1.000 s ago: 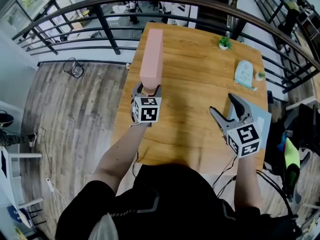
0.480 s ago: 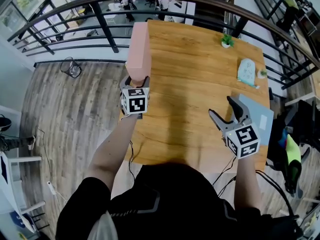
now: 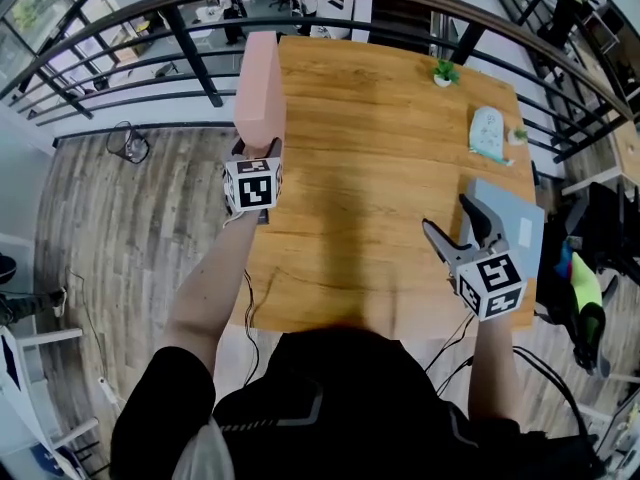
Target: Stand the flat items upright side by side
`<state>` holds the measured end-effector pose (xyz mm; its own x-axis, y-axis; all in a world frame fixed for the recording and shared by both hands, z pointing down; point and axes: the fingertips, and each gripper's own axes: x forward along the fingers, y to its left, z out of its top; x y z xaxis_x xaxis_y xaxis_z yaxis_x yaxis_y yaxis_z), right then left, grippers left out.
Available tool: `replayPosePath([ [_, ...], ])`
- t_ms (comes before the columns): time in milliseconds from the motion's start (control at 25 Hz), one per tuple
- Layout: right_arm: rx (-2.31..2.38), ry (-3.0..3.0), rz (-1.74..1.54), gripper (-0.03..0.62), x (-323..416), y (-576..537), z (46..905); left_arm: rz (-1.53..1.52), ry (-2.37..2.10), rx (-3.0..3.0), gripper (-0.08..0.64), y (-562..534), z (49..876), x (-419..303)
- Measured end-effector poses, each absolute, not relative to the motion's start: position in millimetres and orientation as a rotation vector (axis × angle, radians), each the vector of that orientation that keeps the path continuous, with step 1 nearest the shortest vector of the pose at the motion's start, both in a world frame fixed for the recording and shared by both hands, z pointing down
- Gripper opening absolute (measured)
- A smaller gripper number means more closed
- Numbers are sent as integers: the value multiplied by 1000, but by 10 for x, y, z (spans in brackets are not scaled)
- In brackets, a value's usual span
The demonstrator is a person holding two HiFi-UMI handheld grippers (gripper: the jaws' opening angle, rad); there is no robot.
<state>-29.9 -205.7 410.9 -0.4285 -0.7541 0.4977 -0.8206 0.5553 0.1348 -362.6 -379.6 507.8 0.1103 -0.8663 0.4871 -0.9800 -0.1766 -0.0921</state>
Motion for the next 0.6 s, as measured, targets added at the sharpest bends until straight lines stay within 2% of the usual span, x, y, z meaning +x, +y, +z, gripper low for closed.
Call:
replayPosePath([
  [600, 1314, -2263, 237, 337, -233, -1954, 4211, 658, -1837, 2149, 322, -4045, 5065, -3686],
])
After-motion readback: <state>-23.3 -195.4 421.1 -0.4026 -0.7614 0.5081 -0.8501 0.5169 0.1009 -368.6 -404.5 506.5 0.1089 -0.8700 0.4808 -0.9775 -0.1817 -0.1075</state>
